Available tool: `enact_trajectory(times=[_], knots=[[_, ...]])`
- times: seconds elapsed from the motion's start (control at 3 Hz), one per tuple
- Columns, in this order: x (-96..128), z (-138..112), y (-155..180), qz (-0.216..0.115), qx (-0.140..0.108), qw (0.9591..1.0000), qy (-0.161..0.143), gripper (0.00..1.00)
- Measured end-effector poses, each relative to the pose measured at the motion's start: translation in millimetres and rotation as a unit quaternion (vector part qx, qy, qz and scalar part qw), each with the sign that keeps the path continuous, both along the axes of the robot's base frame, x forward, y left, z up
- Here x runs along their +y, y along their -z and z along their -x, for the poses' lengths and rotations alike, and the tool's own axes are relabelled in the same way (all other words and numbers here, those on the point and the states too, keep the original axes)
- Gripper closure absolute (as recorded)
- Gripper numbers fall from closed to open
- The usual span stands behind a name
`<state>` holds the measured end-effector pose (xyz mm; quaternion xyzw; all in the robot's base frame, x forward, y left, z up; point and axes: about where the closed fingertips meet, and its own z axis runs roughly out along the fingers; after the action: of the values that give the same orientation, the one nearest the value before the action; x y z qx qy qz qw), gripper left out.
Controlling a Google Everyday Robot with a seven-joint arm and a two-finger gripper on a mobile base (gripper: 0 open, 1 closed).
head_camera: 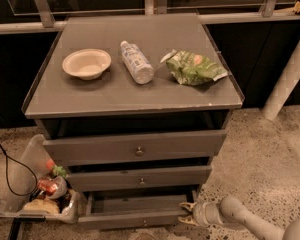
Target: Open bottom drawer
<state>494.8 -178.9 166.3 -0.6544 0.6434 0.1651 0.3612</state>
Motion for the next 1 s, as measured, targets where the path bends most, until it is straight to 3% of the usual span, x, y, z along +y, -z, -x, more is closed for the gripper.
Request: enact_trajectory(times=[0.67, 1.0], knots=[[3.5, 12.1, 1.0, -0.004, 0.002, 1.0, -0.008, 1.0], [3.6, 12.1, 1.0, -0.004, 0.002, 1.0, -0.008, 0.81]])
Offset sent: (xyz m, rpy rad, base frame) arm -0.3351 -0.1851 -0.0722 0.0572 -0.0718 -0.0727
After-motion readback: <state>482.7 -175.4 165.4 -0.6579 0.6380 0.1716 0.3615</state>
